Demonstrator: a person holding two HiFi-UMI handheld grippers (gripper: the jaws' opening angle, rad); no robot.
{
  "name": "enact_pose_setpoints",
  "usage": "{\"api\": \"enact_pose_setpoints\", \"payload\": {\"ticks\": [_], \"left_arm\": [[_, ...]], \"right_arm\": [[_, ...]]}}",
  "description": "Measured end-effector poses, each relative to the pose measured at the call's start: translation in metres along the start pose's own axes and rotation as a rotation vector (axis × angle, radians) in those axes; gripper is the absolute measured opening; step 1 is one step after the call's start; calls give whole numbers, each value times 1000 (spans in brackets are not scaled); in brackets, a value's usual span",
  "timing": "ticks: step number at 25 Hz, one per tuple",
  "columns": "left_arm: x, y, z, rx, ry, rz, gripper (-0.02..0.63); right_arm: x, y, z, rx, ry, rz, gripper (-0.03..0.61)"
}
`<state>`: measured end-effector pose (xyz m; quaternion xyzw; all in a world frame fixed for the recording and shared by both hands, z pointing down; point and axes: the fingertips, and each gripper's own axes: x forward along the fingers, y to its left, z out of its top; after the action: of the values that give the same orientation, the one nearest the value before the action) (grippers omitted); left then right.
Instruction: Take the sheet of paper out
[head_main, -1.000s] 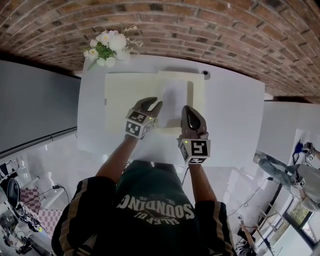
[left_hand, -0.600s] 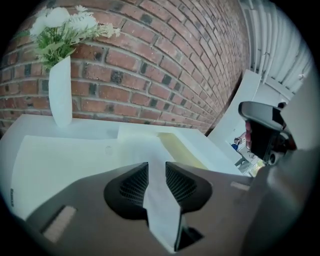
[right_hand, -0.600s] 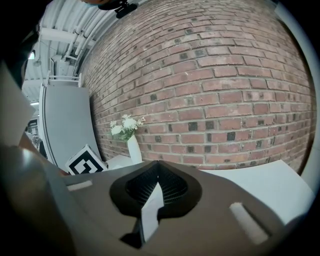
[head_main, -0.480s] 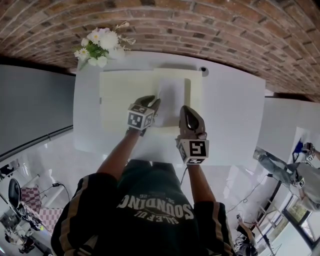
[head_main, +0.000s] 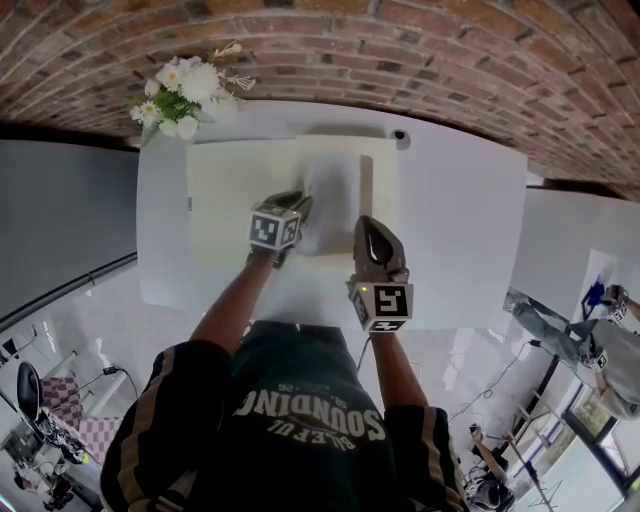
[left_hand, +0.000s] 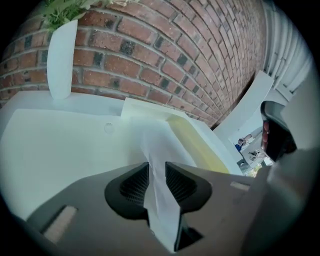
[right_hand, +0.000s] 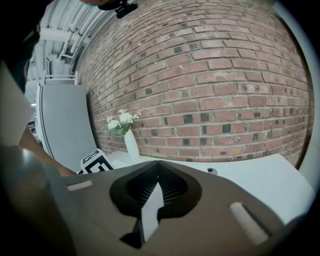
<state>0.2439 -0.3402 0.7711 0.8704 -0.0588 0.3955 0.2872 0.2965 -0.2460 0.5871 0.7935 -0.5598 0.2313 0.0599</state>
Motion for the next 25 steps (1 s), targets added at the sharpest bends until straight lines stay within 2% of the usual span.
{"api": "enact_pose_setpoints", "payload": {"ticks": [8, 13, 17, 25], "left_arm": [[19, 1, -10, -31, 45, -20, 105], [22, 3, -11, -25, 55, -8, 76], [21, 9, -12, -3, 62, 19, 14], [6, 12, -6, 25, 41, 21, 11]], "right_arm": [[-1, -8, -7, 8, 20, -12, -2], [-2, -12, -9, 17, 24, -22, -2], [-2, -10, -10, 17, 26, -23, -2], [-2, -4, -7, 16, 18, -22, -2]]}}
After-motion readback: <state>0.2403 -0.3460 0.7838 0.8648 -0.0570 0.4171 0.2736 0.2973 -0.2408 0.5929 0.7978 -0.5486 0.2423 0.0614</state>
